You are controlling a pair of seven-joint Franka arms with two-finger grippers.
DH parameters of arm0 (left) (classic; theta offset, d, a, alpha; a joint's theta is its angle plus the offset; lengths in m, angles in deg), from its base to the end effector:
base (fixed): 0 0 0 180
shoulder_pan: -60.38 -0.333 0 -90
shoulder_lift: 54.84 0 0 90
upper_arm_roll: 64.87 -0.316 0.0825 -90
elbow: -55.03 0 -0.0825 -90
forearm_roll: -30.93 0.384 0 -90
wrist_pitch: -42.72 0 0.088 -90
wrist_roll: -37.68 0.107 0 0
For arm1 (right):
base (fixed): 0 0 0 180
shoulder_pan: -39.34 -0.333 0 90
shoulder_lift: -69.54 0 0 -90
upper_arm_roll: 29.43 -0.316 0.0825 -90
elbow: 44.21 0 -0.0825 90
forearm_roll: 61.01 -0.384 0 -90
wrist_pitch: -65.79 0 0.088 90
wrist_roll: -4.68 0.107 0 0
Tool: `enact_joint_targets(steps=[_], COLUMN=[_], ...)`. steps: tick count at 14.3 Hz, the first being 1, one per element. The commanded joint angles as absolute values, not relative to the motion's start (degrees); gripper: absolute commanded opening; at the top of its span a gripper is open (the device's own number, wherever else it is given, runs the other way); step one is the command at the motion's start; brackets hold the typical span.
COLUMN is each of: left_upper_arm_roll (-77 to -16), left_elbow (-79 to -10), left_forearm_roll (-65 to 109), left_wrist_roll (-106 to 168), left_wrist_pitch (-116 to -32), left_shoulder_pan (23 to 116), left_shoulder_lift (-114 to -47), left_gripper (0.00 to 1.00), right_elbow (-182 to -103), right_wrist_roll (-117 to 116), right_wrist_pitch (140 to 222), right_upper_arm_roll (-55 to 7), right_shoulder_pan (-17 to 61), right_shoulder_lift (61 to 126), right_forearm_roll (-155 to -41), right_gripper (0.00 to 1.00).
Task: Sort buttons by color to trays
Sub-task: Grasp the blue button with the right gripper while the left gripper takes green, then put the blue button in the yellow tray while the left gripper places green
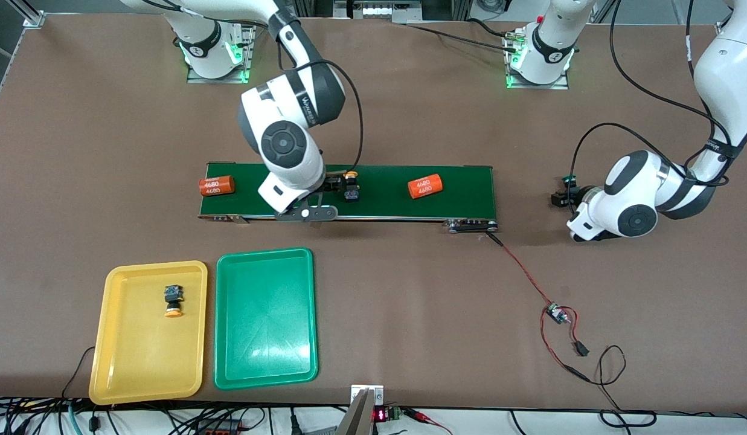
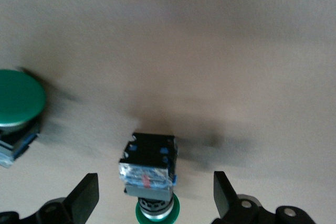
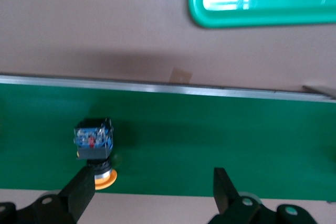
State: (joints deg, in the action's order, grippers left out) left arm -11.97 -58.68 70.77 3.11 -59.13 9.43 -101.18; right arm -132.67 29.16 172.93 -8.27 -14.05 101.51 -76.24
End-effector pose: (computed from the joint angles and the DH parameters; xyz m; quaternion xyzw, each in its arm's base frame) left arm 0.5294 0.0228 0.1572 -0.9577 -0.0686 0.2708 0.0684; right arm 0.5385 0.4040 0.3289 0.9947 0.0323 -0.0950 0.0236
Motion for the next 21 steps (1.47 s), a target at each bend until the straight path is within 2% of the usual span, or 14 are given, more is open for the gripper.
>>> enact_joint_targets(steps=[1, 2, 4, 6, 8, 10, 14, 15, 17, 19, 20, 21], left_upper_arm_roll=[-10.73, -10.73, -10.73, -10.73, -9.51, -6.44, -1.94, -1.85, -1.68, -1.68, -1.76, -2.11], left_elbow=[-60.63, -60.55, -60.19, -59.76, -59.49, -56.78, -49.75, -48.52, -46.75, -46.4, -45.78, -45.52], left_forearm_roll=[69.43, 69.43, 69.43, 69.43, 69.43, 69.34, 64.18, 62.94, 62.4, 62.31, 61.7, 59.87], left_wrist_roll=[2.96, 3.22, 3.49, 3.67, 3.41, 2.88, 1.47, 1.38, 1.21, 0.94, -0.1, -1.94], left_wrist_pitch=[-59.67, -59.76, -59.67, -59.76, -59.32, -57.14, -53.34, -53.34, -52.73, -53.08, -53.43, -54.3], left_shoulder_pan=[8.26, 8.35, 8.44, 8.53, 8.79, 8.79, 11.33, 13.17, 18.61, 23.18, 25.73, 28.1], left_shoulder_lift=[-100.1, -100.1, -100.01, -100.1, -99.4, -99.48, -99.49, -99.48, -99.48, -99.92, -100.19, -100.19], left_gripper=[0.71, 0.58, 0.44, 0.43, 0.35, 0.31, 0.31, 0.31, 0.31, 0.31, 0.31, 0.31], right_elbow=[-135.44, -135.61, -136.66, -137.54, -137.72, -137.81, -137.81, -137.81, -137.81, -137.81, -137.72, -137.72], right_wrist_roll=[29.64, 29.73, 29.64, 29.73, 29.64, 29.64, 29.64, 29.64, 29.82, 29.73, 30.95, 32.87], right_wrist_pitch=[174.07, 173.98, 174.25, 175.82, 177.31, 179.34, 181.36, 181.28, 181.19, 181.1, 180.67, 180.66], right_upper_arm_roll=[-7.98, -7.98, -7.98, -7.98, -7.98, -7.98, -7.98, -7.98, -7.9, -7.89, -7.81, -7.81], right_shoulder_pan=[-16.12, -16.3, -17.61, -17.97, -18.05, -18.93, -18.32, -18.14, -17.8, -16.91, -16.83, -16.65], right_shoulder_lift=[100.92, 101.27, 101.27, 101.36, 102.32, 103.64, 105.75, 105.84, 106.19, 106.19, 106.19, 106.19], right_forearm_roll=[-75.96, -75.96, -75.96, -76.04, -75.96, -76.13, -76.22, -76.22, -76.31, -76.31, -76.39, -76.31], right_gripper=[1.0, 1.0, 1.0, 1.0, 1.0, 1.0, 1.0, 0.95, 0.76, 0.54, 0.26, 0.22])
